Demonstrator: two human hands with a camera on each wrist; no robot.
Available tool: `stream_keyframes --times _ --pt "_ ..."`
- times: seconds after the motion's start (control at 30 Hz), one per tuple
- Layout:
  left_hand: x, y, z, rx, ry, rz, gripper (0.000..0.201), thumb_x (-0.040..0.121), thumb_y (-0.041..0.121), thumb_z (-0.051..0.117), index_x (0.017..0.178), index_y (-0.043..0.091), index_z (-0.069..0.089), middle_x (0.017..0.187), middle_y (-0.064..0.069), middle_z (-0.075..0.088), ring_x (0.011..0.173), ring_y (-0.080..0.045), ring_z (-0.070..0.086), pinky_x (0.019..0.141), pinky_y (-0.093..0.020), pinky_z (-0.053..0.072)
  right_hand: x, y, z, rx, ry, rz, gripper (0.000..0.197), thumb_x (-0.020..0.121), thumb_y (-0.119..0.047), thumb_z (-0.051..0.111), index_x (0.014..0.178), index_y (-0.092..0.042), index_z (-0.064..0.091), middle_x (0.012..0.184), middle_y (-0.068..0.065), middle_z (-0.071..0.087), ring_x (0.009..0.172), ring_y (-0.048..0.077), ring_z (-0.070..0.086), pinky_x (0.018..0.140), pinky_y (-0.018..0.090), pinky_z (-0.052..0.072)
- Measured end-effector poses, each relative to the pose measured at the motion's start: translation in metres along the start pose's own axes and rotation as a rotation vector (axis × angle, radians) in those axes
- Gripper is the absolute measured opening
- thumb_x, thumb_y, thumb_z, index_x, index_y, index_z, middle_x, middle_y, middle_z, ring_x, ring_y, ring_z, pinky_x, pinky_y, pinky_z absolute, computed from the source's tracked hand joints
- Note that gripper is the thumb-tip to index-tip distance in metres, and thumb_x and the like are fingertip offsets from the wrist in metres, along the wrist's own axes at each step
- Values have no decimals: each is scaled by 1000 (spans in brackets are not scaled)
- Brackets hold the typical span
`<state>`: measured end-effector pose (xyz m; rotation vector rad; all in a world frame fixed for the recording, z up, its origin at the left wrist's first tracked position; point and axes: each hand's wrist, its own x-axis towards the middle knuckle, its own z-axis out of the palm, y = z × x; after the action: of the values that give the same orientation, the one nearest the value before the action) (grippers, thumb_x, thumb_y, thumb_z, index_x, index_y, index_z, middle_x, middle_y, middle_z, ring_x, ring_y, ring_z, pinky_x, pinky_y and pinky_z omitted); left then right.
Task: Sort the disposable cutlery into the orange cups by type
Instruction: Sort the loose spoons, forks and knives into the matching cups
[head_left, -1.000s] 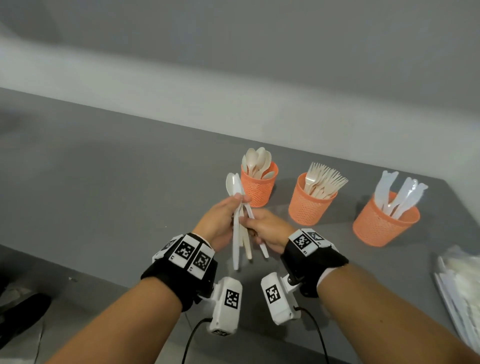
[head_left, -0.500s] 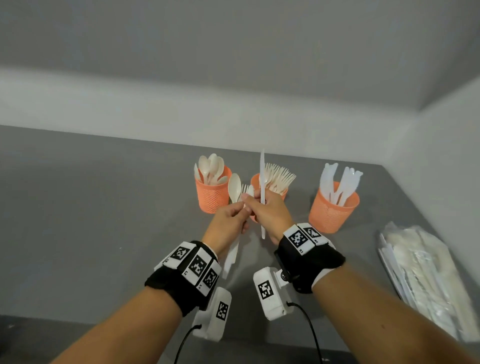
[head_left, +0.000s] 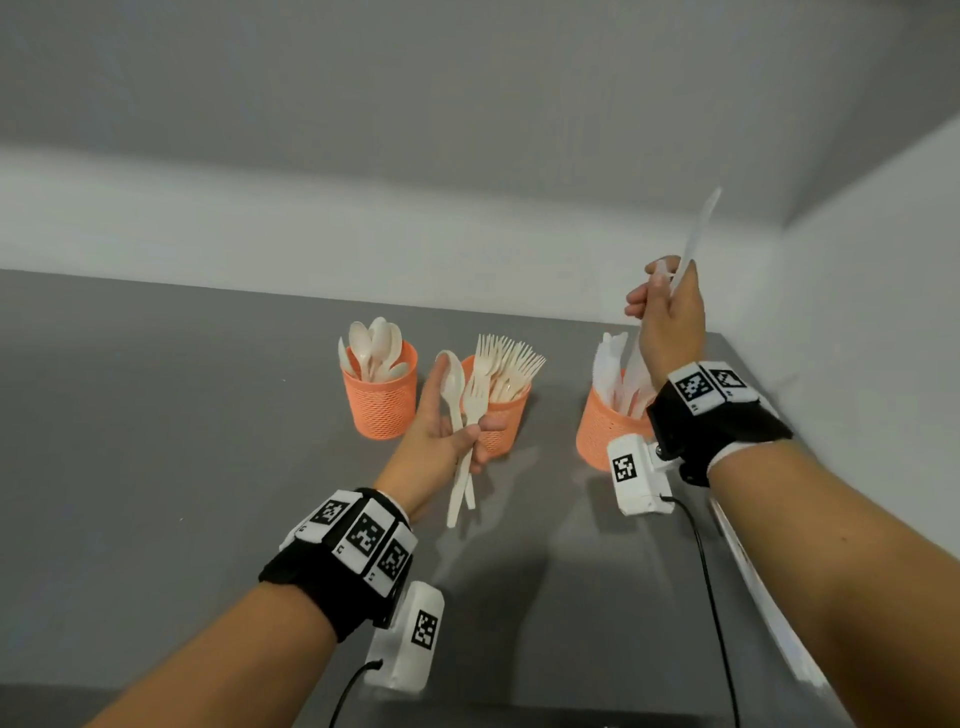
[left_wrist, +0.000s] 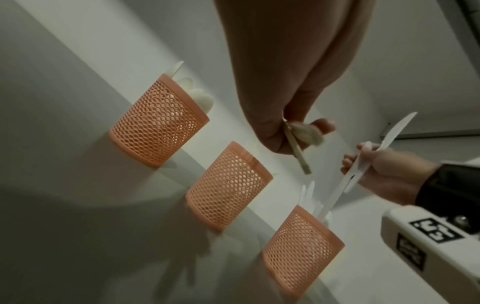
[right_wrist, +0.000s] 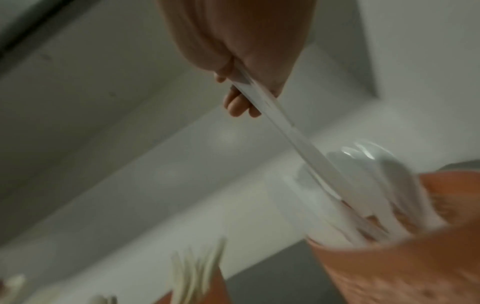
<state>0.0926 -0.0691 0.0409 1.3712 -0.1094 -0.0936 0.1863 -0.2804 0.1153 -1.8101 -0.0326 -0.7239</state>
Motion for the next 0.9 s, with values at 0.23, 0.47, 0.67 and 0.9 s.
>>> stream_keyframes --times 0.23,0.47,0.67,0.9 --pt "2 1 -2 -12 -14 2 49 93 -10 37 126 24 25 102 -24 65 43 -11 44 48 -22 41 -9 46 -1 -213 -241 206 33 94 -13 45 127 -10 42 108 7 53 105 21 50 91 25 35" --pt "3 1 -6 -92 31 -11 33 93 -9 37 100 22 28 90 -16 71 39 -12 40 44 -21 38 -34 0 35 -143 -261 -101 32 88 -9 57 119 -5 52 103 4 48 85 9 50 80 24 42" --pt "2 6 -9 13 95 16 26 100 12 32 122 27 28 103 -27 65 37 -14 40 41 -22 36 -84 -15 74 87 -804 397 20 92 -11 53 72 -11 53 60 3 52 50 8 53 51 15 42" --pt "0 8 -52 34 231 96 72 99 1 30 142 41 -11 91 -10 67 54 -11 67 55 -22 55 -30 -37 75 41 -253 84 14 97 -10 37 91 -7 48 72 7 57 47 2 55 46 16 43"
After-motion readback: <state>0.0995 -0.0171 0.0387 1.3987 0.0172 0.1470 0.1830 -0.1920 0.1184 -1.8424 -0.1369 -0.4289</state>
